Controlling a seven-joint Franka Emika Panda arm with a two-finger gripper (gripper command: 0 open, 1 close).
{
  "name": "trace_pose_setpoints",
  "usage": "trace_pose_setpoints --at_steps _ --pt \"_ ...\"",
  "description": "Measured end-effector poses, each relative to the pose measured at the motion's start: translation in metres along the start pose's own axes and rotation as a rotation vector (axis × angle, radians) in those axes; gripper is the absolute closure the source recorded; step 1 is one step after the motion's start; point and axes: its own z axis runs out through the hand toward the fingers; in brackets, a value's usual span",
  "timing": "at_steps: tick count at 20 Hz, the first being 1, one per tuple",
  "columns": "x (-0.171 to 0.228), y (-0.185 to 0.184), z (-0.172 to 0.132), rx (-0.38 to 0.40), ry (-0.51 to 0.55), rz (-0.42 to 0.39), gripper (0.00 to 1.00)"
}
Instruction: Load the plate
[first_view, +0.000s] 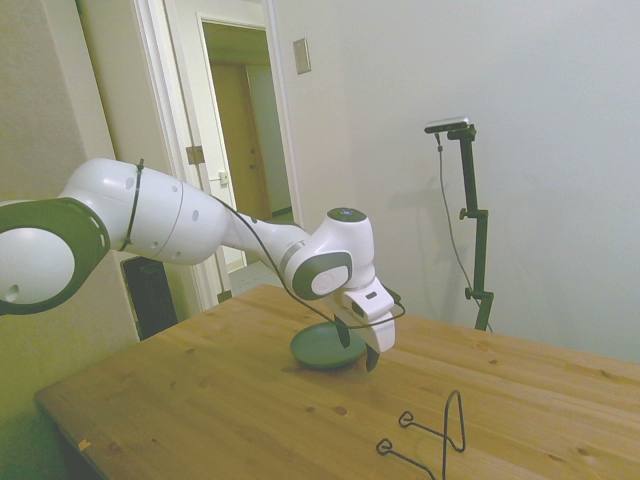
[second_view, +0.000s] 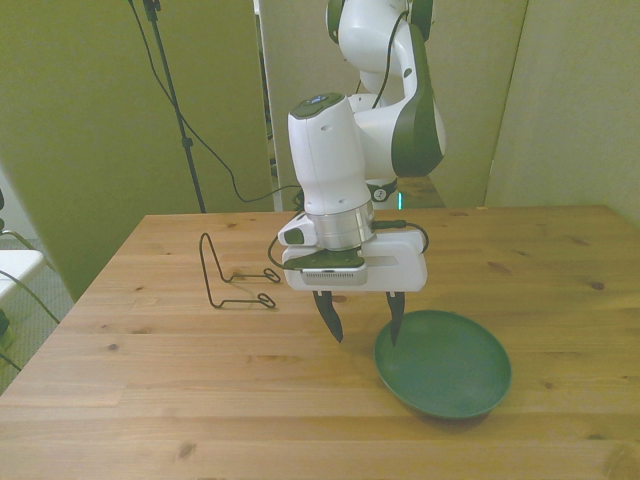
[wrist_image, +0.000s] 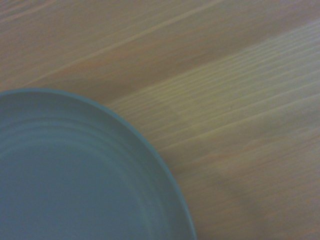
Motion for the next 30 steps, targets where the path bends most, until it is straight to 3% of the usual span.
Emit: trace_pose_setpoints --at_steps 20,21,30 --pt "-0.012 -0.008 0.016 0.092 -0.079 -0.021 0.00" --pt "-0.013 -0.008 0.017 0.094 -0.081 -0.020 1.00" --pt "-0.014 -0.006 0.021 0.097 -0.079 -0.015 1.00"
